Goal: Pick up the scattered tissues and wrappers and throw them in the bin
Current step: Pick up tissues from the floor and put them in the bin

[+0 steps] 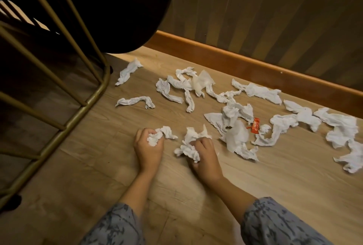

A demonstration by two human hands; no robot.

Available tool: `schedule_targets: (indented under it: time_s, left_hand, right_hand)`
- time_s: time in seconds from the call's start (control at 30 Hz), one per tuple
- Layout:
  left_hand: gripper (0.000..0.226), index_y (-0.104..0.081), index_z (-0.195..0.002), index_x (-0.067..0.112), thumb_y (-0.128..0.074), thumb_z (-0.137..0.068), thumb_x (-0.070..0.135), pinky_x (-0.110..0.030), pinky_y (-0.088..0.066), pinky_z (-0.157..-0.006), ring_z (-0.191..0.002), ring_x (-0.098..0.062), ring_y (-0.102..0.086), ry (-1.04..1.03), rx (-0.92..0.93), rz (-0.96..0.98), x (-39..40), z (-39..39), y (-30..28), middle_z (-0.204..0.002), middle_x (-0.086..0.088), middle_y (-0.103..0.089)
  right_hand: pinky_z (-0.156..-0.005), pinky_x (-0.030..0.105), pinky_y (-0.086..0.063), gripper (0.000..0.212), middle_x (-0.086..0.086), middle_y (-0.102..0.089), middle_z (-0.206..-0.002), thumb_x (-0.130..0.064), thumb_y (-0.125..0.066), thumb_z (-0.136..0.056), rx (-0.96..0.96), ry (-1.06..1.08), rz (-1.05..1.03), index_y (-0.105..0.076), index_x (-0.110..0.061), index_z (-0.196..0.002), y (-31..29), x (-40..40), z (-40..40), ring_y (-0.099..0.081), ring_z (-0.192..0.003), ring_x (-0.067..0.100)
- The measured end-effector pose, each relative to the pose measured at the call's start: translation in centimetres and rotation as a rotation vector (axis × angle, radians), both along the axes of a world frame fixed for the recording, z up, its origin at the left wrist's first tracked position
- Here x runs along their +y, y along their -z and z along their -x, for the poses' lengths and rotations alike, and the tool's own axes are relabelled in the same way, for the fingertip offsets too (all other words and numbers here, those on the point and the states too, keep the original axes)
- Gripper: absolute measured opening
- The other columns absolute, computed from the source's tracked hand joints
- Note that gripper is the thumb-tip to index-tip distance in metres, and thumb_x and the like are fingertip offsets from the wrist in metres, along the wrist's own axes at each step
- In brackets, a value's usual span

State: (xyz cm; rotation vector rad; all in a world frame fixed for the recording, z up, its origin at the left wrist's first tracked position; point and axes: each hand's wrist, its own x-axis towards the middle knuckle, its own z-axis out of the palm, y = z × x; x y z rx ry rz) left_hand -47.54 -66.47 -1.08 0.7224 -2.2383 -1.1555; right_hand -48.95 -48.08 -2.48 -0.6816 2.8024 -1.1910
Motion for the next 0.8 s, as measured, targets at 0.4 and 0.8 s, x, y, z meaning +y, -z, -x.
schedule_targets:
  time_s: [0.4, 0.8]
  left_hand:
    - [0.017, -0.069, -0.083, 0.012, -0.074, -0.079, 0.027, -0.028, -0.046, -0.071, -0.087, -0.020, -0.063, 0.547, -0.682, 0.205, 1.5, 5.3, -8.3, -0.088, -0.003, -0.069]
    - [0.059, -0.046, -0.142, 0.019, -0.063, -0.086, 0.024, -0.025, -0.033, -0.103, -0.119, -0.022, -0.043, 0.794, -0.370, 0.300, 4.8, -2.2, -0.7, -0.121, -0.006, -0.056]
  right_hand:
    - [-0.073, 0.039, -0.052, 0.014, 0.010, -0.065, -0.089, -0.013, -0.069, -0.079, -0.586, 0.438, 0.202, -0.060, -0.009, -0.089, -11.9, 2.5, 5.3, -0.063, -0.084, 0.025]
    - [-0.100, 0.046, -0.037, 0.070, 0.004, -0.043, -0.143, -0.068, -0.054, -0.079, -0.032, -0.008, -0.406, -0.050, -0.024, -0.134, -1.4, 5.6, -5.3, -0.033, -0.132, 0.030]
